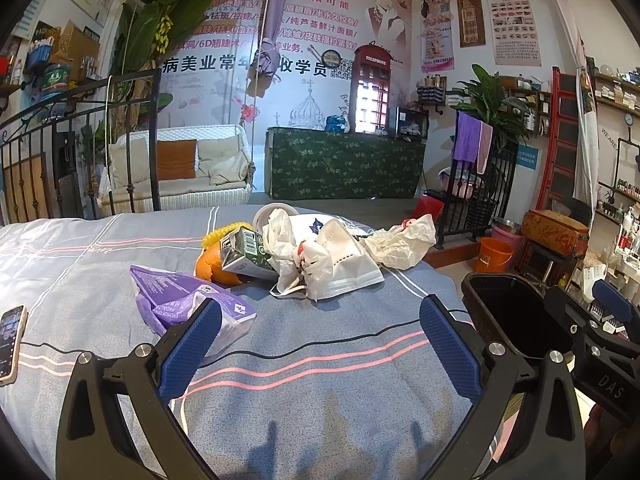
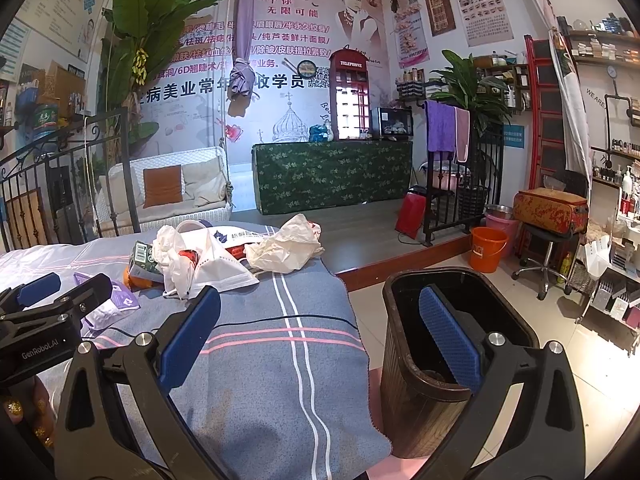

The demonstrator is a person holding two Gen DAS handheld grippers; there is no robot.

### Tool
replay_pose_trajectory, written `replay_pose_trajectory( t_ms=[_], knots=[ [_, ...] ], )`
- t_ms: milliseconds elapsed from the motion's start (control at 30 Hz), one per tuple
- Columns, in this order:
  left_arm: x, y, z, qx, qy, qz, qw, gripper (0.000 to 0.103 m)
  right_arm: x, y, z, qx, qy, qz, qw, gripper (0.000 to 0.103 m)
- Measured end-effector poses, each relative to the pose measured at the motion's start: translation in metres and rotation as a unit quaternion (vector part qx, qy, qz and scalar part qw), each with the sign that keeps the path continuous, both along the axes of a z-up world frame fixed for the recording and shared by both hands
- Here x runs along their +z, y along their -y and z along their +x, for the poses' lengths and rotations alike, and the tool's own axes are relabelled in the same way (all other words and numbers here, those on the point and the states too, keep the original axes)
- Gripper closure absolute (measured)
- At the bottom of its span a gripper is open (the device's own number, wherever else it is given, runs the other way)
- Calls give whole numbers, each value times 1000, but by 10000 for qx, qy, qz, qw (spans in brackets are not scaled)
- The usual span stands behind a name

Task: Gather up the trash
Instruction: 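Reach the left gripper to the purple tissue bag and grasp it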

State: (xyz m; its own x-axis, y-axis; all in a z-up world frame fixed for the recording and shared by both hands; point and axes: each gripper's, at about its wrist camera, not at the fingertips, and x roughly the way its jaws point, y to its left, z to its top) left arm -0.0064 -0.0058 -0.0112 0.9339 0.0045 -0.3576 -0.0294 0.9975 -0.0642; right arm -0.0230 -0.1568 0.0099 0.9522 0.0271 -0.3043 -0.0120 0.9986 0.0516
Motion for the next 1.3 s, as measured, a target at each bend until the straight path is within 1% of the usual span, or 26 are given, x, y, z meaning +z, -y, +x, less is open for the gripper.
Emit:
replay_pose_trajectory(
  t_ms=[100, 233, 367, 433, 533, 600, 667, 867, 933, 1000, 1100, 1133, 1233, 1300],
  knots=[
    [3, 0, 1, -6, 0, 1, 10000, 5, 0, 0, 0, -2, -8, -1, 10000, 5],
    [-2, -1, 3, -1, -47, -6, 10000, 5, -3, -1, 3, 4, -57, 3, 10000, 5],
    [-9, -5, 6, 66, -179, -60, 9998, 5, -7, -3, 7, 38, -138, -36, 9999, 5],
    [-10, -8, 9, 113, -289, -117, 9994, 5, -10, -5, 11, 48, -222, -93, 9997, 5],
    [-16, -14, 14, 123, -536, -227, 9982, 5, -18, -7, 22, 119, -473, -157, 9987, 5],
    [-20, -18, 16, 164, -691, -243, 9972, 5, -23, -9, 32, 222, -709, -116, 9972, 5],
    [-23, -24, 19, 217, -854, -254, 9958, 5, -26, -12, 41, 311, -819, -60, 9961, 5],
    [-30, -45, 28, 376, -1309, -217, 9904, 5, -32, -29, 66, 891, -1058, -161, 9903, 5],
    [-31, -57, 27, 468, -1368, -316, 9890, 5, -33, -35, 73, 1008, -1104, -231, 9885, 5],
    [-31, -73, 29, 602, -1449, -492, 9864, 5, -34, -40, 83, 1111, -1219, -331, 9857, 5],
    [-30, -94, 36, 744, -1551, -765, 9821, 6, -34, -43, 93, 1191, -1298, -355, 9837, 5],
    [-29, -104, 38, 760, -1581, -931, 9801, 6, -34, -45, 96, 1221, -1311, -371, 9831, 5],
    [-27, -121, 47, 875, -1672, -1226, 9743, 7, -31, -51, 105, 1316, -1331, -519, 9810, 5],
    [-27, -132, 56, 914, -1803, -1431, 9688, 8, -29, -56, 110, 1376, -1340, -586, 9796, 5]
  ],
)
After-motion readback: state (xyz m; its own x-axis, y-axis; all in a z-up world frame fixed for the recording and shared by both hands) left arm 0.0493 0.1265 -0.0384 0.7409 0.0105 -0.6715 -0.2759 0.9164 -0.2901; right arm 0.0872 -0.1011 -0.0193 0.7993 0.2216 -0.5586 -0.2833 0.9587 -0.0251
